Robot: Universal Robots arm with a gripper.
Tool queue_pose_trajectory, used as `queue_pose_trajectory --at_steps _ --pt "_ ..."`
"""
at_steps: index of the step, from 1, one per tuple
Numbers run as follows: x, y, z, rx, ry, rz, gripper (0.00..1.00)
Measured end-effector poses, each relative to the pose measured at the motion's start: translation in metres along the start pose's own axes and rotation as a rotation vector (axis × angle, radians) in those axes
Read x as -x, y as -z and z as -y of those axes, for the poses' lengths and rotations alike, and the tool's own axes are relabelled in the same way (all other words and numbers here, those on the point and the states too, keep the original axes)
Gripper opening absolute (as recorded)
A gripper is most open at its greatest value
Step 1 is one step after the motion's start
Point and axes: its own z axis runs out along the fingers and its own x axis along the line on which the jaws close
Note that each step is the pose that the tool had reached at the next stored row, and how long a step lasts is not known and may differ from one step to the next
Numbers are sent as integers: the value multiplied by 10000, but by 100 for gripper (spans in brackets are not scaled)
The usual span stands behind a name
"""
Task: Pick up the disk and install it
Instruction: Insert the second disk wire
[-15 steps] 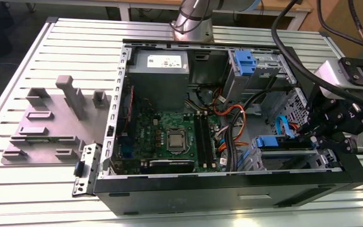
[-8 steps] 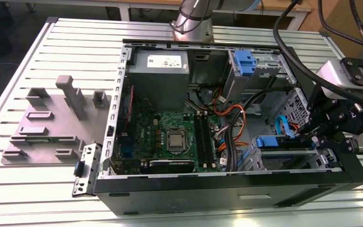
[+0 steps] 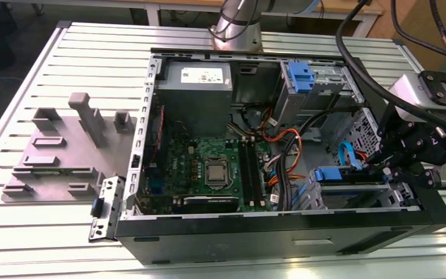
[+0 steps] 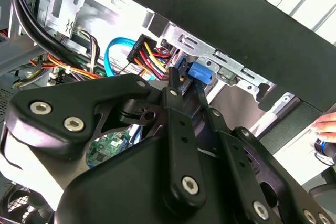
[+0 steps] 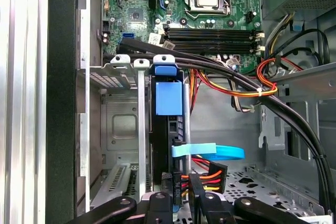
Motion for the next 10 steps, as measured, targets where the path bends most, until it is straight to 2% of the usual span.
queue_pose_trajectory --at_steps 3,4,10 --pt "0 2 0 -1 -1 -4 25" --pt "0 2 1 0 -1 -3 19" --pt "0 1 2 0 0 2 19"
